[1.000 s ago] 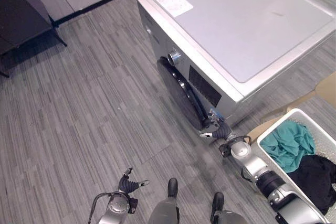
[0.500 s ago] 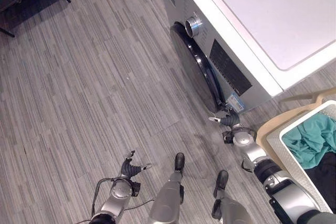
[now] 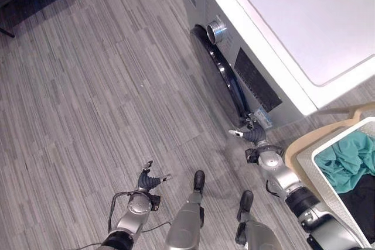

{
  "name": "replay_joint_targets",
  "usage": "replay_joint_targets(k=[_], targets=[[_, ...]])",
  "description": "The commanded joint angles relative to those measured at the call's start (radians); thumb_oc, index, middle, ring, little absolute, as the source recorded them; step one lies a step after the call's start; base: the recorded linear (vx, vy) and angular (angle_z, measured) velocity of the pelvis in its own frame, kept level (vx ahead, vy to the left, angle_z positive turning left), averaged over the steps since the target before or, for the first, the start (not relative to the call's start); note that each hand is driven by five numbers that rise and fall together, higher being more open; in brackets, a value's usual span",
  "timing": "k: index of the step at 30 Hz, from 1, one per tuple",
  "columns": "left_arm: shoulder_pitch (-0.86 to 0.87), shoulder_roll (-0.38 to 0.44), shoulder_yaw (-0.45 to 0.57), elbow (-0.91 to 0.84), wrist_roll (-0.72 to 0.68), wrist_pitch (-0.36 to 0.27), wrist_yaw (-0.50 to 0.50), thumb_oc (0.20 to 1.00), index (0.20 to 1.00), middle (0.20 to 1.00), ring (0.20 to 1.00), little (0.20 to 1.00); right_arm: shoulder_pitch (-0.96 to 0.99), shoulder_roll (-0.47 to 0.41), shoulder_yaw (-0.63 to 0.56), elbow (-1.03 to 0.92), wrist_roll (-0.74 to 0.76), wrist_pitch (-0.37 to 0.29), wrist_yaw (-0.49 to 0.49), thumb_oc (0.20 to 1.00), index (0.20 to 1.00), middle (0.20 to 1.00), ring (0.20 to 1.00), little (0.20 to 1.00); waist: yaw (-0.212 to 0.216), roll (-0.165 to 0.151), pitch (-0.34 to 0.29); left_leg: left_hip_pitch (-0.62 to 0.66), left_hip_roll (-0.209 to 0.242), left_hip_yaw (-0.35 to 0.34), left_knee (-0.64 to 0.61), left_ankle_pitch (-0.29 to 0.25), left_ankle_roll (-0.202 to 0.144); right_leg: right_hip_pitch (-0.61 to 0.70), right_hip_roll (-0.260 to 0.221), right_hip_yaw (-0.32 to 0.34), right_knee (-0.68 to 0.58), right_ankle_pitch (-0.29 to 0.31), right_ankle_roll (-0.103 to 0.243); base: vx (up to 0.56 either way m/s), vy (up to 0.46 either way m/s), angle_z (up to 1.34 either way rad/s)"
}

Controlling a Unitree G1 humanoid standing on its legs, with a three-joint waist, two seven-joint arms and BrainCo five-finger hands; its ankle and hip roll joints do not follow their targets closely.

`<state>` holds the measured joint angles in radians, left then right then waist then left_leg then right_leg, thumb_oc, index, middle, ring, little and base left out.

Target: Grab the laundry basket,head to the washer,open it,put in the laundry and shut it.

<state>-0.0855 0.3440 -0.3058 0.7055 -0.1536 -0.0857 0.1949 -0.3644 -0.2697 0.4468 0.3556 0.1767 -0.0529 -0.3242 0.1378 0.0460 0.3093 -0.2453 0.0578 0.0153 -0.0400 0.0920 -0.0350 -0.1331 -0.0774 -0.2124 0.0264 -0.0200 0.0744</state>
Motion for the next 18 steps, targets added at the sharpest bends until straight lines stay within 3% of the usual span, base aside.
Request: replay_joint_targets(k=[1, 9, 18], targets=[[0.004, 0.001, -0.019, -0.005, 0.009, -0.002, 0.021, 1.0, 1.0, 1.0, 1.0, 1.0, -0.068, 0.056, 0.002, -0.079, -0.086, -0.08, 0.008, 1.0, 1.0, 1.0, 1.0, 1.0, -0.006, -0.025, -0.013, 0.031, -0.112, 0.017, -0.038, -0.066, 0.027, -0.06, -0.001, 0.094, -0.034, 0.001, 0.046, 0.01, 0.051, 0.03], [-0.012, 0.006, -0.039, -0.014, 0.015, -0.013, 0.034, 1.0, 1.0, 1.0, 1.0, 1.0, -0.09, 0.121, 0.051, -0.04, 0.008, -0.128, 0.026, 1.0, 1.0, 1.0, 1.0, 1.0, -0.006, -0.028, 0.006, 0.027, -0.115, 0.03, -0.03, -0.07, 0.034, -0.07, -0.004, 0.113, -0.023, 0.009, 0.051, 0.0, 0.028, 0.05], [-0.023, 0.035, -0.041, -0.014, -0.029, -0.039, 0.051, 1.0, 1.0, 1.0, 1.0, 1.0, -0.261, 0.098, -0.046, 0.071, -0.036, -0.123, -0.118, 1.0, 1.0, 1.0, 1.0, 1.0, 0.033, 0.001, 0.021, -0.007, -0.126, 0.015, -0.03, -0.055, 0.03, -0.093, -0.015, 0.094, -0.022, 0.015, 0.049, 0.0, 0.001, 0.07]])
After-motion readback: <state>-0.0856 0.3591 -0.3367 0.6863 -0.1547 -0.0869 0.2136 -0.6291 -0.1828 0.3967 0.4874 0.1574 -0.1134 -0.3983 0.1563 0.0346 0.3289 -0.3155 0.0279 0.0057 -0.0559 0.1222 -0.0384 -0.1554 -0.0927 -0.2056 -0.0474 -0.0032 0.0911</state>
